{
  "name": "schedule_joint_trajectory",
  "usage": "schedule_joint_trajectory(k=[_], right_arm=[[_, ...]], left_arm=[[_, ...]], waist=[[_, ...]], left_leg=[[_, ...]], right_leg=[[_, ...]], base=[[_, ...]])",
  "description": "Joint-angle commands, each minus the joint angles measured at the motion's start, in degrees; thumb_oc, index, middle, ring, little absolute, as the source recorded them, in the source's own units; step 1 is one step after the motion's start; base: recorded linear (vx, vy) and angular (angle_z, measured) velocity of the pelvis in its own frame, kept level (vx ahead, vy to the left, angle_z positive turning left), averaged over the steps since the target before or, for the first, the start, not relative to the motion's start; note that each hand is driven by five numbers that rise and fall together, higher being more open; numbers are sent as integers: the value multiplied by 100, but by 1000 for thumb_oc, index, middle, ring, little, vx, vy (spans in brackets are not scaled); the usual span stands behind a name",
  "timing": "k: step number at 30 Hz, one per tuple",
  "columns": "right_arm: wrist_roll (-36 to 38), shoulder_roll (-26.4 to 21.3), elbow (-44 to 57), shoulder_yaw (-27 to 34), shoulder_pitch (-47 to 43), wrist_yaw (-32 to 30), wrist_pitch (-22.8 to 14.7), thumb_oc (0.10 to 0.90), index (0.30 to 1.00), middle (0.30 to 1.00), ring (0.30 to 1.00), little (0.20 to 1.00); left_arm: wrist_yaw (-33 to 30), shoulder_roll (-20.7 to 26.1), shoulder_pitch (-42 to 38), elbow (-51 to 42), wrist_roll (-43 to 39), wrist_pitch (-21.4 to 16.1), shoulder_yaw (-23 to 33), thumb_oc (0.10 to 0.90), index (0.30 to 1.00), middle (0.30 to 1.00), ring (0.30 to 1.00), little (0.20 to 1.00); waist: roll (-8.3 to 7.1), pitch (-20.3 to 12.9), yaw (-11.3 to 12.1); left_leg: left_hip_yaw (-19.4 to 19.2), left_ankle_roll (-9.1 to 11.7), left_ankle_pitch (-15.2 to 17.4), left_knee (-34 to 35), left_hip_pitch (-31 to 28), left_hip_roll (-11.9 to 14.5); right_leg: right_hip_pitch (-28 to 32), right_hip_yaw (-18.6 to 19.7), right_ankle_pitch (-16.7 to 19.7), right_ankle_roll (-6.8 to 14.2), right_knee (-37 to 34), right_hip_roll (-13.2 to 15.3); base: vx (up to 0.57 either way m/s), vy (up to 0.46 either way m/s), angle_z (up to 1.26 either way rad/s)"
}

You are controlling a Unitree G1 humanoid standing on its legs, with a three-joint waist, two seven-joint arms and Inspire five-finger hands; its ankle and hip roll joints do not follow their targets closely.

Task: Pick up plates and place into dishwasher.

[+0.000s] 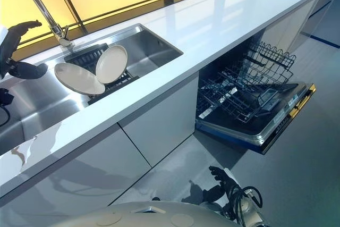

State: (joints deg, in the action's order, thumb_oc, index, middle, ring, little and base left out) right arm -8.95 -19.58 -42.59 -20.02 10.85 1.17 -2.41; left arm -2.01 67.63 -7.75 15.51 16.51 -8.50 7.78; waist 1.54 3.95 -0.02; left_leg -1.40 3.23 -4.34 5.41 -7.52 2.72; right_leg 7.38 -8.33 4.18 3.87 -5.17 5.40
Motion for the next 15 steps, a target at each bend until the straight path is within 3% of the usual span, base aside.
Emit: schedule_joint_trajectory(k=[1, 10, 15], right_arm=[[182, -310, 568, -95, -209, 25, -125, 800, 900, 900, 900, 900], [249, -366, 531, -94, -289, 38, -95, 800, 900, 900, 900, 900], [190, -365, 338, -62, -313, 54, -226, 800, 900, 900, 900, 900]], left_arm=[[-234, 804, -639, 234, 389, -377, 164, 800, 900, 900, 900, 900], [-265, 1088, -902, 496, 1614, -535, -340, 800, 900, 900, 900, 900], [-268, 1137, -994, 432, 1629, -564, -485, 800, 900, 900, 900, 900]], waist=[[129, 29, -66], [157, 41, -100], [172, 48, -111]], left_leg=[[-435, -432, 762, -119, -120, -489], [-520, -442, 778, -131, -105, -496], [-529, -446, 784, -140, -106, -503]], right_leg=[[-137, -15, -334, 372, 294, 65], [-182, -12, -303, 410, 301, 82], [-183, -1, -306, 401, 301, 76]], base=[[-12, 5, 5], [0, 0, 0], [0, 0, 0]])
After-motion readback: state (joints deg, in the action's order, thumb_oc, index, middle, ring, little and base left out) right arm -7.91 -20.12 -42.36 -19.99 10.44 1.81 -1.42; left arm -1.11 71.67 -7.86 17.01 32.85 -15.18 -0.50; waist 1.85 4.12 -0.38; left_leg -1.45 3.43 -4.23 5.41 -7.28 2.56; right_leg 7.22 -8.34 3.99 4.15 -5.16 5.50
